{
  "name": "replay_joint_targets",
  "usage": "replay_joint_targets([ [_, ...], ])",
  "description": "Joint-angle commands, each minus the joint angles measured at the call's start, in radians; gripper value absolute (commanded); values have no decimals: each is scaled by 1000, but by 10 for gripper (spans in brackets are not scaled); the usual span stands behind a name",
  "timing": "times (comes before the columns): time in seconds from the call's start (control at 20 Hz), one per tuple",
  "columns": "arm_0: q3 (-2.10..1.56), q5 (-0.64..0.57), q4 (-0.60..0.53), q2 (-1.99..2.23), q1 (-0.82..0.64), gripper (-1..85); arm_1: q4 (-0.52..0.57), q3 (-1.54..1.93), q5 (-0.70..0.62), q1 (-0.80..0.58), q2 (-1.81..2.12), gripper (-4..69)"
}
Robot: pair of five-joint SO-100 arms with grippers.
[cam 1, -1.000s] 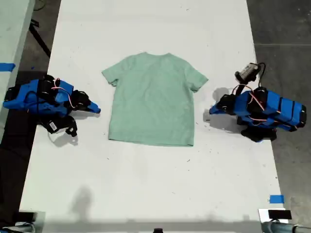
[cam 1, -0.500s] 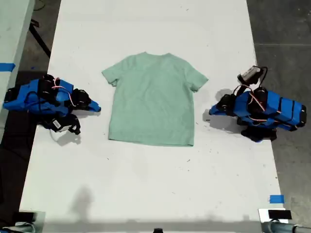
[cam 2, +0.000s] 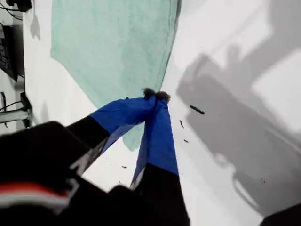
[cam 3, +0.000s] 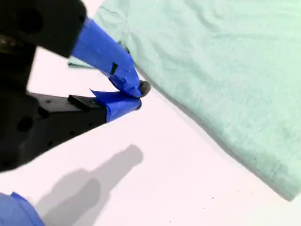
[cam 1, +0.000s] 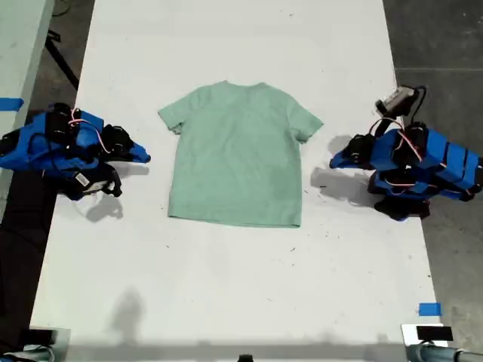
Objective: Fold t-shirt
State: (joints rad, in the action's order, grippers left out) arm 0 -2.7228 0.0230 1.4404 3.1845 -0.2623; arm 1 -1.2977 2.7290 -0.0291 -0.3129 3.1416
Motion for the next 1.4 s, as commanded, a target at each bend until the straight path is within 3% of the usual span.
replay_joint_targets([
  [0.0, 224, -64, -14, -258, -71, 0, 6, -187, -104, -87, -152, -11],
  [0.65, 950, -477, 158, -992, -543, 0, -117, -904, -468, -449, -864, -11],
  [0.9, 1106, -534, 199, -1135, -620, 6, -207, -1101, -511, -512, -1039, -13],
  [1.05, 1120, -549, 216, -1150, -629, 132, -267, -1173, -535, -525, -1108, 145],
  [1.15, 1118, -555, 219, -1152, -630, 218, -273, -1177, -549, -534, -1121, 199],
  [1.25, 1118, -566, 221, -1152, -630, 254, -275, -1178, -580, -541, -1134, 290],
  [1.35, 1118, -575, 224, -1152, -630, 262, -275, -1172, -609, -554, -1144, 296],
])
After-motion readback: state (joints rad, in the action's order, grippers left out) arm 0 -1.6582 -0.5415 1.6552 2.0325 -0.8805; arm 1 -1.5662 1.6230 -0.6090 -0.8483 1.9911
